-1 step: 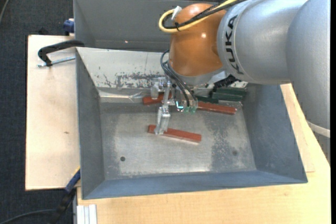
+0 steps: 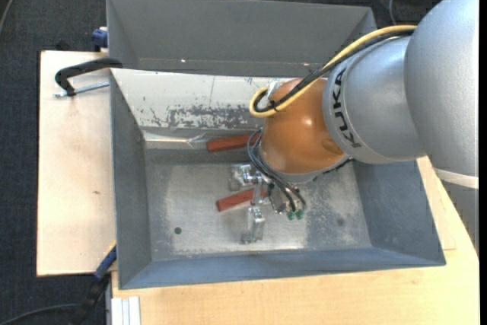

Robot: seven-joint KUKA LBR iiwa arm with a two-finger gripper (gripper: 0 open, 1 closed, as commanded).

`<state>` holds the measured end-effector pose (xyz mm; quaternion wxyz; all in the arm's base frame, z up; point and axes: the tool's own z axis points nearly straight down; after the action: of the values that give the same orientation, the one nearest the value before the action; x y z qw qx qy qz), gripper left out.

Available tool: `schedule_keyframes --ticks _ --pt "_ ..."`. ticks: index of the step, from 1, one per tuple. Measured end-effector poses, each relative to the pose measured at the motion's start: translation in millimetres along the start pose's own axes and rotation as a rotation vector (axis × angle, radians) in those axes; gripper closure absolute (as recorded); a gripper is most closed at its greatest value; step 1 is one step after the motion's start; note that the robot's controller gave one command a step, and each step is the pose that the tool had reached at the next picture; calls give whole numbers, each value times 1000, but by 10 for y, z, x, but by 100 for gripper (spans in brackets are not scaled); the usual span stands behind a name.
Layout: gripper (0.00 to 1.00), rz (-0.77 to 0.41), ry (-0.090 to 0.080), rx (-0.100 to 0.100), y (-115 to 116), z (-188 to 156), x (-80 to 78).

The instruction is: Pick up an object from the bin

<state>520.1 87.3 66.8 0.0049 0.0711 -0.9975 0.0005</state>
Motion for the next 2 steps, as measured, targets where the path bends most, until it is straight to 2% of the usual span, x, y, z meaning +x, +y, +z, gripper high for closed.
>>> schedule_keyframes --ticks 1,2 --pt "100 0 -10 -2 14 -38 -36" --pt "100 11 -23 -1 -109 -1153 51"
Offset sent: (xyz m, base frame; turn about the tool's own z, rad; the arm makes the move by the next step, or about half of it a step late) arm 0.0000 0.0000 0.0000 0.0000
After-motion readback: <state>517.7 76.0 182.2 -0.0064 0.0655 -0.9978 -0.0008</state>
